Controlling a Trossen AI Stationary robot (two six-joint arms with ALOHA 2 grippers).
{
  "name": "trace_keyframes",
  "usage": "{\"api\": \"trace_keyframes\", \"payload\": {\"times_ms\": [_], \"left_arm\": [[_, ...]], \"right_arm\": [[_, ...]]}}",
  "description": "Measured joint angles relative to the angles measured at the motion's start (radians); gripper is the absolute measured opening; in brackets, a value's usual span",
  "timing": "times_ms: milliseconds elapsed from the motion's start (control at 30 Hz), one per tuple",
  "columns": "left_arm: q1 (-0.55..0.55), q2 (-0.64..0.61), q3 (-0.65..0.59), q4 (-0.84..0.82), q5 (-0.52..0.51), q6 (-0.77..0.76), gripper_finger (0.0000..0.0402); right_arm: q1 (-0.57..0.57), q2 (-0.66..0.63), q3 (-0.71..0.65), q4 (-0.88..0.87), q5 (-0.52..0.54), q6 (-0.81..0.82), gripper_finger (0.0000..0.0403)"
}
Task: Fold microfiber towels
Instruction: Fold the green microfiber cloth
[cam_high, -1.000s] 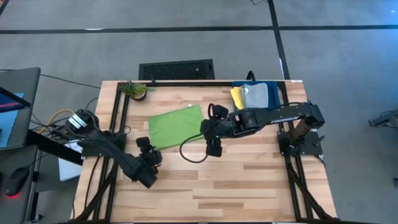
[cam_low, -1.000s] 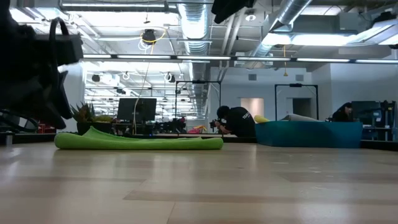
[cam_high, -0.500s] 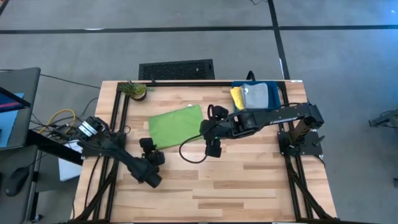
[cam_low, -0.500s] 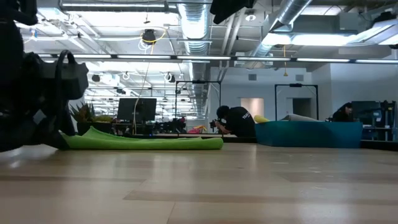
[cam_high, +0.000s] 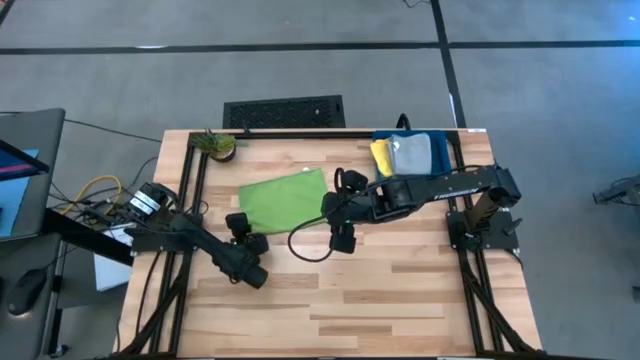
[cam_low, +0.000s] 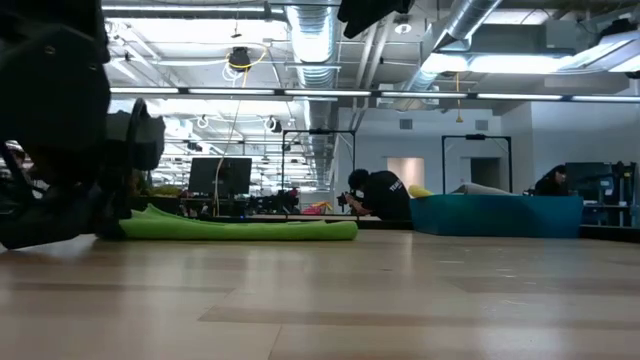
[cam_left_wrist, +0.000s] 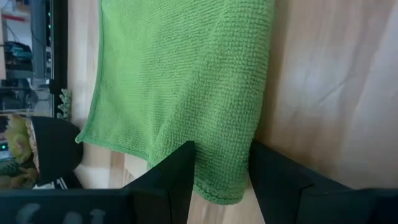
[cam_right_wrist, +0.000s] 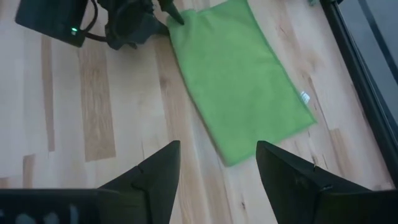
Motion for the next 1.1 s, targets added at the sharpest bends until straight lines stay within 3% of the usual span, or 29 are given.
{"api": "trace_keyframes", "payload": {"times_ms": [167, 400, 600, 833, 1100], "left_arm": [[0.030, 0.000, 0.000, 0.006, 0.028, 0.049, 0.0114], [0.049, 0.001, -0.001, 0.042, 0.097, 0.149, 0.0011], [0.050, -0.011, 0.031, -0.030, 0.118, 0.131, 0.0002], [0.046, -0.124, 0.058, -0.167, 0.182, 0.073, 0.0001], [0.041, -0.211, 0.060, -0.241, 0.162, 0.044, 0.0000]], "right_arm": [[0.000, 0.000, 0.000, 0.000, -0.007, 0.021, 0.0234], [0.002, 0.000, 0.000, -0.001, -0.011, 0.027, 0.0234], [0.002, 0.000, 0.000, -0.001, -0.023, 0.027, 0.0234], [-0.031, 0.038, -0.001, -0.011, -0.027, 0.020, 0.0234], [-0.084, 0.189, 0.000, 0.086, -0.220, -0.110, 0.0234]]}}
